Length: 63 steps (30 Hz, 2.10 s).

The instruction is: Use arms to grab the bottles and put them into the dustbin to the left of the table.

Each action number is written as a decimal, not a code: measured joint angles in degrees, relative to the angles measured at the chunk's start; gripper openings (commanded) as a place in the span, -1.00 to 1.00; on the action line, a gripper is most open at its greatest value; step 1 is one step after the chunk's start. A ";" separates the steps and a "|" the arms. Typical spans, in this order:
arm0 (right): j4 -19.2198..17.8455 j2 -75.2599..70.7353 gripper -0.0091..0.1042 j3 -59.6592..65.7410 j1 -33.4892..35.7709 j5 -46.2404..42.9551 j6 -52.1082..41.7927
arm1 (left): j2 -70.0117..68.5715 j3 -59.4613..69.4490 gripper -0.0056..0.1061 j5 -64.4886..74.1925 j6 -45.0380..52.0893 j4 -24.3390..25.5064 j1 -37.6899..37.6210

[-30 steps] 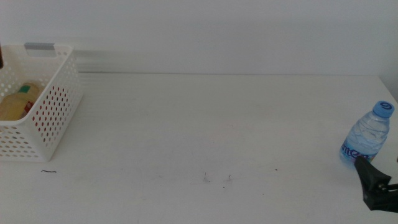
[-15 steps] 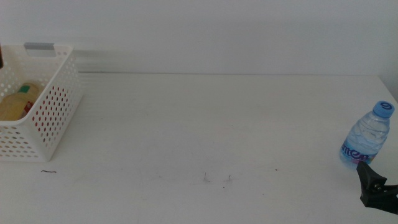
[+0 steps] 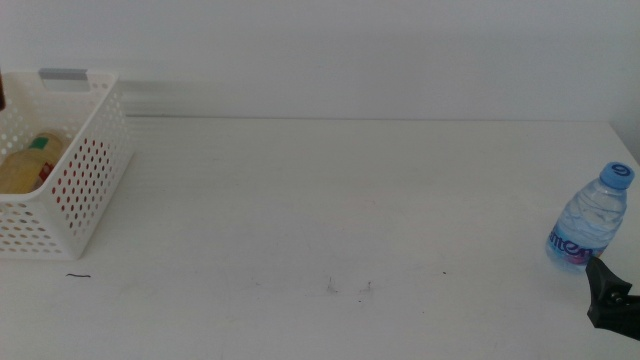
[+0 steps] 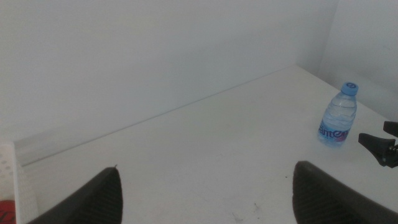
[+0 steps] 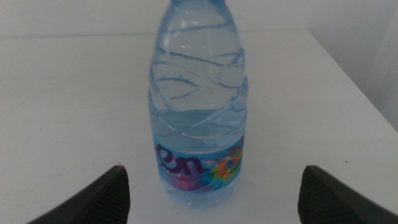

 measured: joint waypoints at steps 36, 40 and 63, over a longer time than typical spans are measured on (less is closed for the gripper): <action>-3.05 18.75 -0.88 -26.91 8.58 5.36 1.27 | 0.00 0.00 0.78 0.00 0.00 0.00 0.00; -4.72 19.41 -0.88 -38.93 16.26 15.30 2.12 | 0.00 0.00 0.78 0.00 0.00 0.16 0.00; -10.02 41.32 0.35 -78.20 28.57 38.24 2.97 | 0.00 0.00 0.78 -0.10 -0.11 0.20 0.00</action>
